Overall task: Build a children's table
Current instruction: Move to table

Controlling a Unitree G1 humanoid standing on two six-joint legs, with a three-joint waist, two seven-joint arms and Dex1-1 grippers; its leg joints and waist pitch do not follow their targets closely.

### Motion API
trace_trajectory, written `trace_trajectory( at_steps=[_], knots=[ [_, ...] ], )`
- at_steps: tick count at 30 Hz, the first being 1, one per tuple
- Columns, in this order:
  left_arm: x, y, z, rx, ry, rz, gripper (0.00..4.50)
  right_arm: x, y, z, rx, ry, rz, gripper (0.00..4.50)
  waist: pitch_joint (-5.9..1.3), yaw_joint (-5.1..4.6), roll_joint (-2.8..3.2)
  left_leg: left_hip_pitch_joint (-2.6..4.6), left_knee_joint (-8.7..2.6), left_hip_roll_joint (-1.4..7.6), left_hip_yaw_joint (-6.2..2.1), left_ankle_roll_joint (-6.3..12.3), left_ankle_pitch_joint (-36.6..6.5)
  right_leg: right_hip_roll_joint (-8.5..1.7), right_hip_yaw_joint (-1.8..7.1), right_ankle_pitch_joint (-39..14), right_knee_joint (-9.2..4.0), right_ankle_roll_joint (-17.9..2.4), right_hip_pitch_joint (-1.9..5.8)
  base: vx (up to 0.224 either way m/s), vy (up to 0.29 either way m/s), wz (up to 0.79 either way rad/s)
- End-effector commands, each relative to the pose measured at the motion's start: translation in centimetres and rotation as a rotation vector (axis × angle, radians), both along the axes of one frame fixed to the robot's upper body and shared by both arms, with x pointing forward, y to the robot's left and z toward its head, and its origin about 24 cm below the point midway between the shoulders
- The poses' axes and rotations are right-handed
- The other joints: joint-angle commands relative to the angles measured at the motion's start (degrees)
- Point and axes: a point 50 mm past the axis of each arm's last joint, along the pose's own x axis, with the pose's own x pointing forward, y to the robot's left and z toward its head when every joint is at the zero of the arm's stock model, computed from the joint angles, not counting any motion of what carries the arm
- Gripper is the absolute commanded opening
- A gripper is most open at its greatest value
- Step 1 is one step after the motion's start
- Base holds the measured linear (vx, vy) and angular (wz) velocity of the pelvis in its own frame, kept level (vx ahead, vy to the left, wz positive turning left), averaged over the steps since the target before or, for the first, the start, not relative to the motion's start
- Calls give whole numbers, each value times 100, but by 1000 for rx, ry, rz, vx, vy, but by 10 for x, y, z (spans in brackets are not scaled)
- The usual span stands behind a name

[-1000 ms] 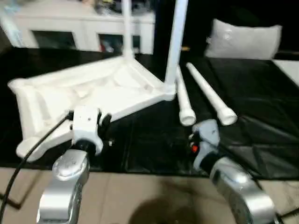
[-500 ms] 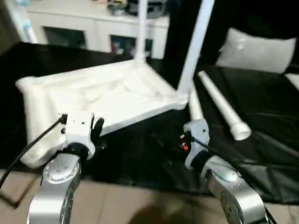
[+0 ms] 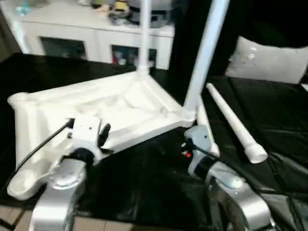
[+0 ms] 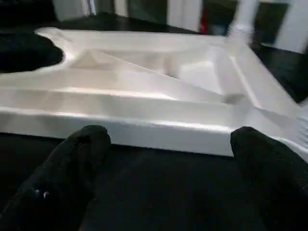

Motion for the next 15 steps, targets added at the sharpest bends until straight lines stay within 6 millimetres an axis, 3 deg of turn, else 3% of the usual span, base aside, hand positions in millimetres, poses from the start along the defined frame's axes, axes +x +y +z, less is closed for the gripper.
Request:
trace_trajectory(
  at_steps=[1,2,3,4,5,6,7,8,9,10,11,13,15],
  knots=[
    [2,7,3,38,-3,21,131,5,3,7,0,-34,9,450,-283,224,-43,-611,-120,240,-98,376,790,-887,713,-1333,-719,-1598,638,94,-21,-4],
    [3,7,3,41,4,8,131,8,2,7,-2,-23,0,450,-296,215,23,-577,-346,261,-85,329,1283,-651,518,-504,-558,-1584,528,147,-30,-11],
    [3,7,3,48,19,-39,131,18,0,8,-5,-7,-20,450,-321,98,145,-296,-568,384,-134,380,2079,-216,173,826,-231,-1334,195,97,-11,-8],
    [3,7,3,51,21,-47,131,20,0,8,-6,-7,-22,450,-433,32,216,64,-469,484,-314,647,3296,-133,93,1722,-4,-1108,-59,124,4,-7],
    [3,7,4,59,29,-76,131,25,-1,9,-9,-7,-25,450,-496,2,181,200,-329,529,-427,721,4702,-212,172,2282,29,-892,-223,77,27,3],
    [2,6,4,61,36,-104,131,30,-2,10,-18,-9,-23,450,-498,17,151,226,-277,515,-408,660,5168,-261,231,2465,-3,-821,-283,77,27,3],
    [1,6,4,54,62,-152,131,38,-5,13,-31,-14,-12,450,-430,65,120,68,-307,393,-280,405,5058,-327,292,2569,-70,-852,-212,0,0,0],
    [0,8,3,75,80,-178,131,46,-8,15,-44,-11,-14,450,-408,94,92,-102,-393,302,-161,153,4163,-330,296,2503,-81,-924,-44,0,0,0],
    [-1,10,3,93,93,-195,131,51,-10,16,-54,-9,-18,450,-386,109,74,-122,-439,321,-114,36,3518,-361,302,2318,-122,-969,-26,0,0,0],
    [-2,11,2,104,100,-204,131,54,-12,16,-61,-7,-22,450,-326,101,74,-175,-543,366,-86,-163,2289,-396,319,1805,-171,-1090,33,-58,-4,-3],
    [-2,13,2,116,112,-216,131,59,-15,17,-79,1,-24,450,-273,96,84,-160,-619,420,-65,-328,1253,-419,329,1263,-231,-1234,42,-58,-4,-3],
    [-3,16,3,130,131,-235,131,67,-19,17,-121,10,-15,450,-220,71,90,-137,-698,472,-50,-472,146,-435,343,541,-280,-1405,32,-78,-20,0],
    [-3,21,5,149,149,-261,131,78,-27,19,-155,9,-22,450,-188,57,61,-132,-732,474,-10,-473,-380,-453,365,-49,-327,-1480,11,-82,-26,1]
  ],
)
